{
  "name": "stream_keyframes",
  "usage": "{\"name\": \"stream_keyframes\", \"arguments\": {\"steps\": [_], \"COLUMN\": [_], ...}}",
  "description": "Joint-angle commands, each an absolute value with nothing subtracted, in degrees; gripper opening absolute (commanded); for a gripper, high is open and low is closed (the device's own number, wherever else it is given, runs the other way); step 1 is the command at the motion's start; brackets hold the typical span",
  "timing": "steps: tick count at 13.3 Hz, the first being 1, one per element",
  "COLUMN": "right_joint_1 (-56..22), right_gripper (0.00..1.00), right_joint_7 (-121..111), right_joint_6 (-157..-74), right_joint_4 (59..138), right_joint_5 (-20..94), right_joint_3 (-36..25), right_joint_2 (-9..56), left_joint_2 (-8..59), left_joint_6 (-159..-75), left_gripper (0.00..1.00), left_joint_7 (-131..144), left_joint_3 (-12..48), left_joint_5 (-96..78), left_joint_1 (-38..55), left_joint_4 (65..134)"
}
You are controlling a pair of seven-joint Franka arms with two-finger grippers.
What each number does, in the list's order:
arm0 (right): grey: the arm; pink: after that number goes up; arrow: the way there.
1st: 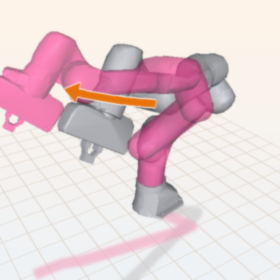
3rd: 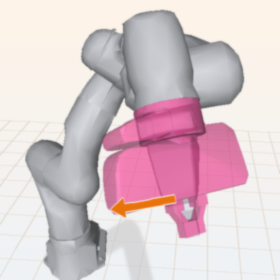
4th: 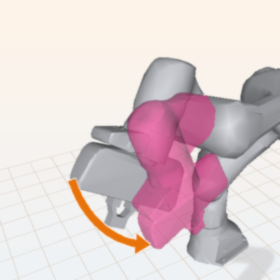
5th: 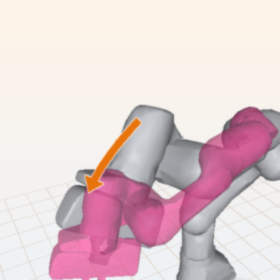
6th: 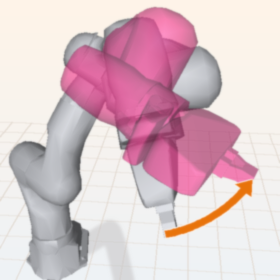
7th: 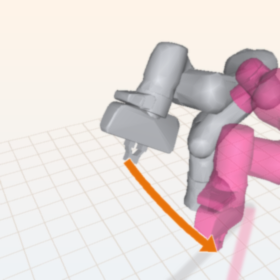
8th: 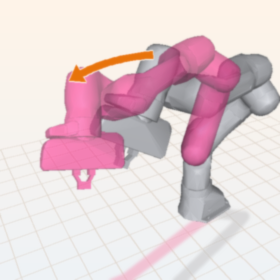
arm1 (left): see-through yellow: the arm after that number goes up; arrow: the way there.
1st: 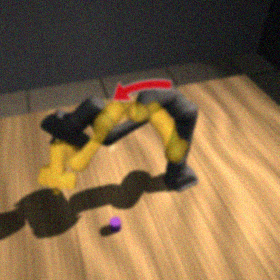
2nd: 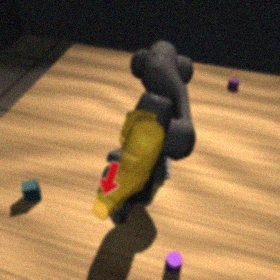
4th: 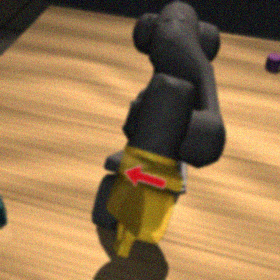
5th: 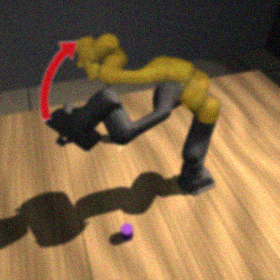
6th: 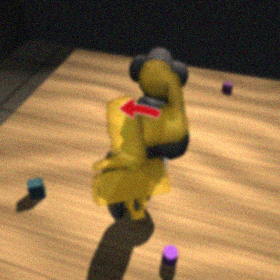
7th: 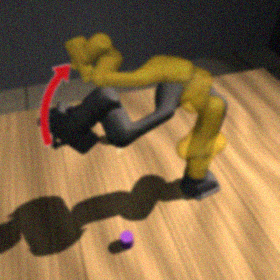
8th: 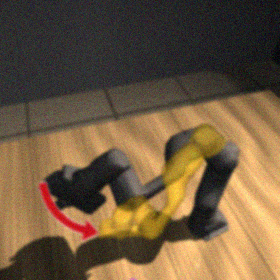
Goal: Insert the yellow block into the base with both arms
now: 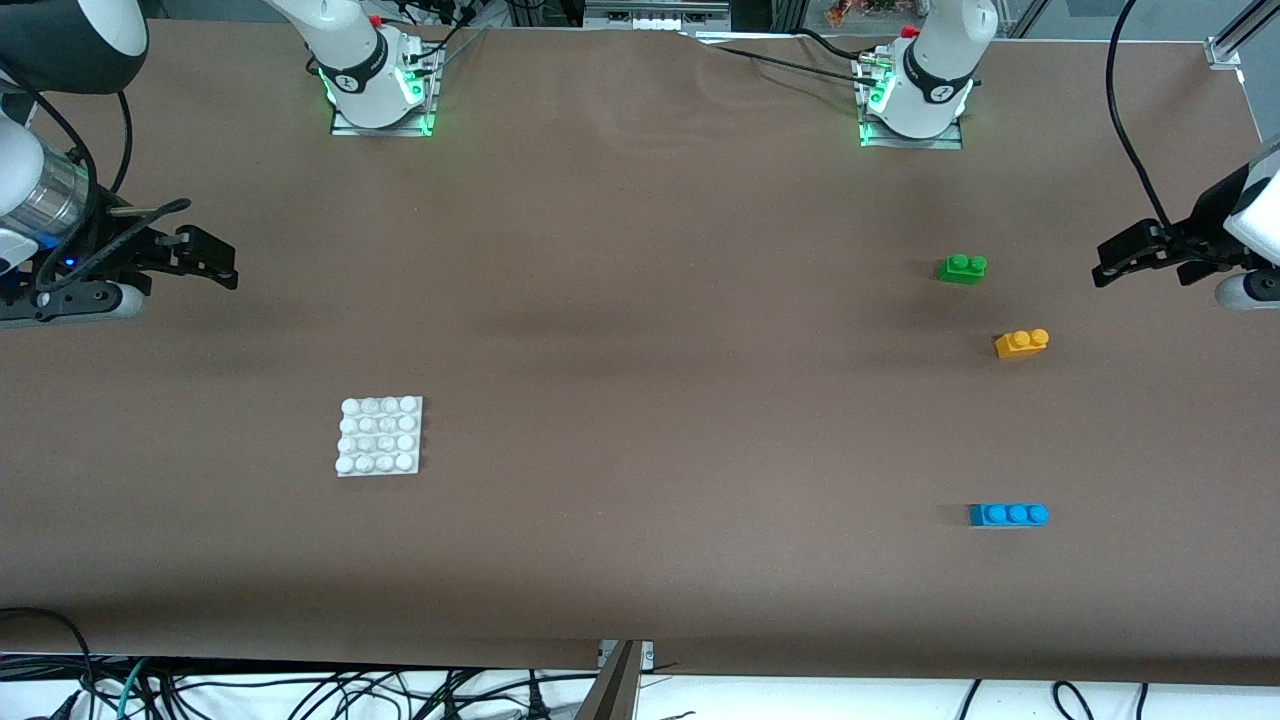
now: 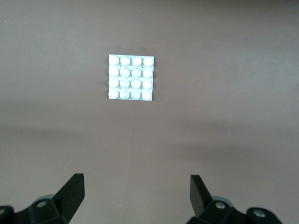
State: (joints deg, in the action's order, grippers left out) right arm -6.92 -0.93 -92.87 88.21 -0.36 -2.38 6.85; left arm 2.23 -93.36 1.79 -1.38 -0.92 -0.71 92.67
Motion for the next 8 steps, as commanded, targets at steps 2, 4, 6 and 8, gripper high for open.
{"name": "stream_keyframes", "arguments": {"steps": [2, 4, 6, 8], "right_joint_1": [-6.77, -6.86, -6.85, -6.94], "right_gripper": [1.0, 1.0, 1.0, 1.0], "right_joint_7": [-1.14, -0.53, -0.62, -0.7], "right_joint_6": [-92.55, -92.29, -92.02, -91.93], "right_joint_4": [87.28, 87.36, 87.45, 87.45], "right_joint_5": [-0.61, -0.36, -0.7, -0.7], "right_joint_3": [-2.02, -2.02, -2.02, -2.02], "right_joint_2": [6.5, 6.5, 6.5, 6.5], "left_joint_2": [3.16, 3.08, 3.08, 3.08], "left_joint_6": [-91.85, -91.85, -91.85, -91.85], "left_gripper": [1.0, 1.0, 1.0, 1.0], "left_joint_7": [1.41, 1.32, 1.32, 1.32], "left_joint_3": [-1.76, -1.76, -1.76, -1.76], "left_joint_5": [-1.93, -1.93, -1.93, -1.93], "left_joint_1": [-0.53, -0.53, -0.53, -0.53], "left_joint_4": [90.62, 90.62, 90.62, 90.62]}}
